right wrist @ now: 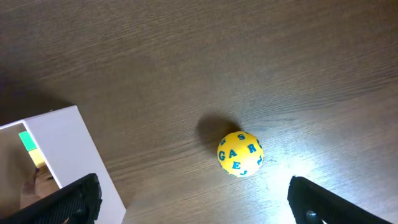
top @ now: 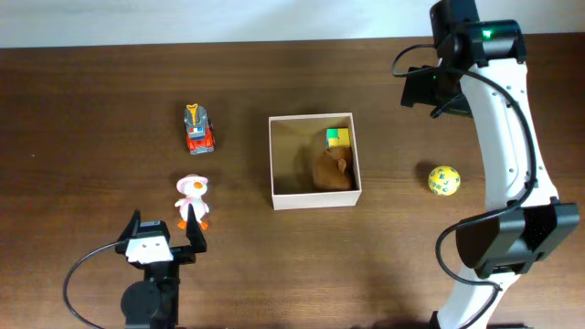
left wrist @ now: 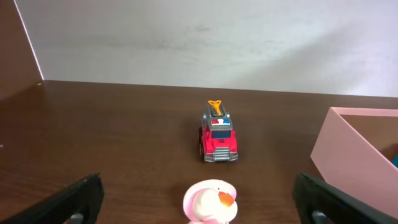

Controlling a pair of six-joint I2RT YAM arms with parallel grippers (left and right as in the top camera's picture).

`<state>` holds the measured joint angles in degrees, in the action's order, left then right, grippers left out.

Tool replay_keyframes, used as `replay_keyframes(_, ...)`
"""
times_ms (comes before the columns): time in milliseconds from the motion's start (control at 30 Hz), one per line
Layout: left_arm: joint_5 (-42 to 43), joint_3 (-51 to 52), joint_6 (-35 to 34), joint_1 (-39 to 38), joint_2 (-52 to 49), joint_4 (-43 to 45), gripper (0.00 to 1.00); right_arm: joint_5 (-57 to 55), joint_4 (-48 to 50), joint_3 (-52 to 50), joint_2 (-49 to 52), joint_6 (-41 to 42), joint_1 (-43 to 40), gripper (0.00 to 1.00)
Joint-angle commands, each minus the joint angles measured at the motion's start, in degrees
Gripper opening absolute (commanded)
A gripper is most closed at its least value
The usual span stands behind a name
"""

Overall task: Pack container
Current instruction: 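Move the left gripper forward over the red toy fire truck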

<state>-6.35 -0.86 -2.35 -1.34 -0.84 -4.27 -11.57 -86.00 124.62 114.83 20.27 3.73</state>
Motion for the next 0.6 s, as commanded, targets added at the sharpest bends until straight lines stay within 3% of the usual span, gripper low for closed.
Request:
replay_keyframes(0, 0.6, 0.3, 1.1, 0.3, 0.4, 0.1, 0.99, -0.9, -0.2, 1.0, -0.9, -0.5, 0.0, 0.99)
replay_keyframes(333, 5.2, -1.1, 1.1, 0.3, 0.4, 4.9, 0.99, -0.9, -0.2, 1.0, -0.9, -0.5, 0.0, 0.99)
replay_keyframes(567, -0.3, -20.5, 1.1, 0.3, -9.0, -9.0, 0.99, -0.9, -0.2, 1.0, -0.9, -0.5, 0.0, 0.99)
